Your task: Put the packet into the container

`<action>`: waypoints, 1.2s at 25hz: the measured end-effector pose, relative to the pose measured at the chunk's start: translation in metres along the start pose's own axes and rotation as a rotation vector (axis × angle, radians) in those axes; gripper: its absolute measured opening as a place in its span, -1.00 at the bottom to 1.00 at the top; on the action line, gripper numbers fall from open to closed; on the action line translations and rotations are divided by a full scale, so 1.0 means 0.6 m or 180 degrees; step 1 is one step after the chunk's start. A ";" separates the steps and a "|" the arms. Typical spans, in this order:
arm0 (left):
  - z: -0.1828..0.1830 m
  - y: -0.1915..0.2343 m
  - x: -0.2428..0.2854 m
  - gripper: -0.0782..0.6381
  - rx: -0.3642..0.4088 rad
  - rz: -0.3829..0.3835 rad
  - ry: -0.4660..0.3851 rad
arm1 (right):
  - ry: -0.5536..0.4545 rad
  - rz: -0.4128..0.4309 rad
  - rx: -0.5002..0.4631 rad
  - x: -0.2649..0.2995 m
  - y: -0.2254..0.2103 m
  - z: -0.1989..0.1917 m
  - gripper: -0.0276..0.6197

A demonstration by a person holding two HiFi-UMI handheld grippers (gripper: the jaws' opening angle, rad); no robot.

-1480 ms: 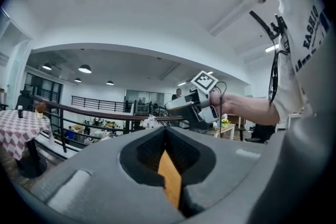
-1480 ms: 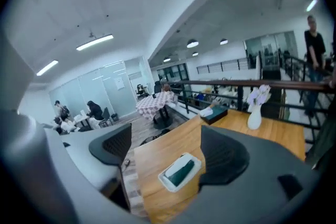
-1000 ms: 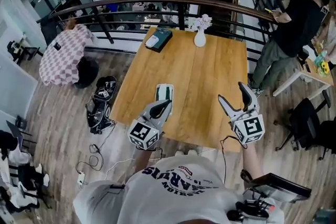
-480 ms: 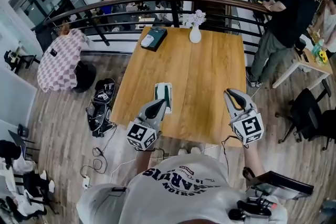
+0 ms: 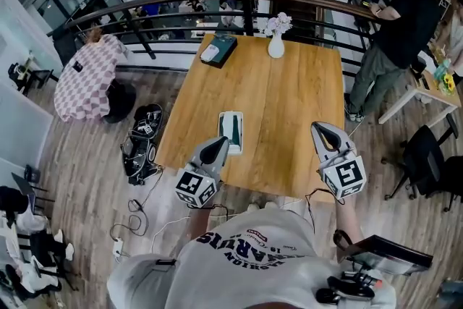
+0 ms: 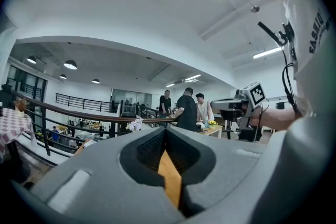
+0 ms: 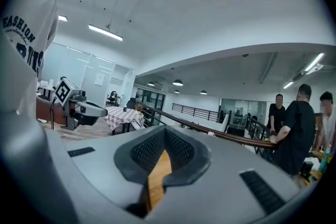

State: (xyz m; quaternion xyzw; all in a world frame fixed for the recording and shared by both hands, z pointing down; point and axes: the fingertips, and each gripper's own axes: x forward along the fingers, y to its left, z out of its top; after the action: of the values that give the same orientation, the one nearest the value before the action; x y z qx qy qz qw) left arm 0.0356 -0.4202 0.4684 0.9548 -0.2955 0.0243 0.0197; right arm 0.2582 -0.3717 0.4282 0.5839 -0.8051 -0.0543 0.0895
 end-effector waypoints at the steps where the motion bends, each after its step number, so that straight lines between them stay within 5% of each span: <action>1: -0.002 0.002 -0.002 -0.78 -0.0001 -0.0008 -0.0007 | 0.0010 0.0001 0.0002 0.002 0.004 -0.001 -0.90; 17: -0.008 -0.042 -0.087 -0.78 -0.0077 -0.0202 -0.0239 | 0.0112 -0.0060 -0.0136 -0.059 0.090 0.006 -0.90; 30: -0.026 -0.264 -0.290 -0.78 0.0019 -0.0166 -0.0225 | 0.0010 0.0128 -0.0104 -0.297 0.241 0.006 -0.90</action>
State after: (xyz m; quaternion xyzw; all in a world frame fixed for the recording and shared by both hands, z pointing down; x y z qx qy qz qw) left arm -0.0188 -0.1909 0.4702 0.9625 -0.2709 -0.0092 0.0071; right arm 0.1767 -0.1573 0.4379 0.5662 -0.8155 -0.0648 0.1013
